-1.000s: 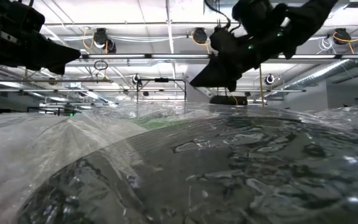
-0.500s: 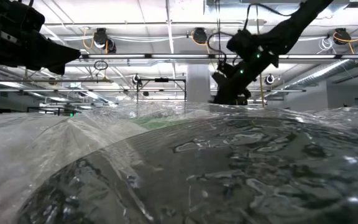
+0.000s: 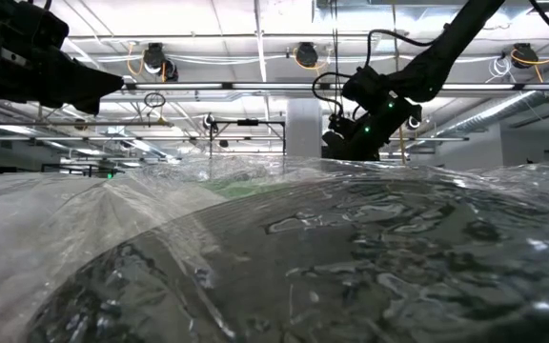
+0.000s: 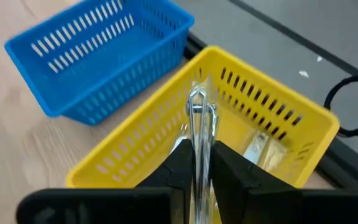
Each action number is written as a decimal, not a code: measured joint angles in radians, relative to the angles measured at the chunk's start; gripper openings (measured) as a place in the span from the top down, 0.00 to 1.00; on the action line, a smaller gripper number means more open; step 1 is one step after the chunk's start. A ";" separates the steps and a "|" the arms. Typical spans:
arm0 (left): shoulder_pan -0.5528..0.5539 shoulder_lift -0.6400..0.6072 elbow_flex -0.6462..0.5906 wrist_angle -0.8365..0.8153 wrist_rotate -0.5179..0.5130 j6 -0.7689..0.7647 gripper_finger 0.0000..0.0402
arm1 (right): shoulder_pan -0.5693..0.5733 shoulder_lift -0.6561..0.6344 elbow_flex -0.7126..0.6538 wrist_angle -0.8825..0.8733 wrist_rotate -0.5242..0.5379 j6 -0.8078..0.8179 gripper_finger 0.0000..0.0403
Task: Pick & Place Travel size toiletries
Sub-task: Put the nail cutter into the yellow bin, then put the top nail cutter into the yellow bin
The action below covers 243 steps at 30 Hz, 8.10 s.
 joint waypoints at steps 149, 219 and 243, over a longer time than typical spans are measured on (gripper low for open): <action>0.000 0.000 0.000 0.000 0.000 0.000 0.99 | 0.334 -0.518 -0.055 -0.419 0.104 0.027 0.89; 0.000 0.000 0.000 0.000 0.000 0.000 0.99 | 0.212 -0.803 0.111 -0.537 -0.407 0.098 0.51; 0.000 0.000 0.000 0.000 0.000 0.000 0.99 | 0.502 -0.484 0.015 -0.506 -0.229 -0.003 0.44</action>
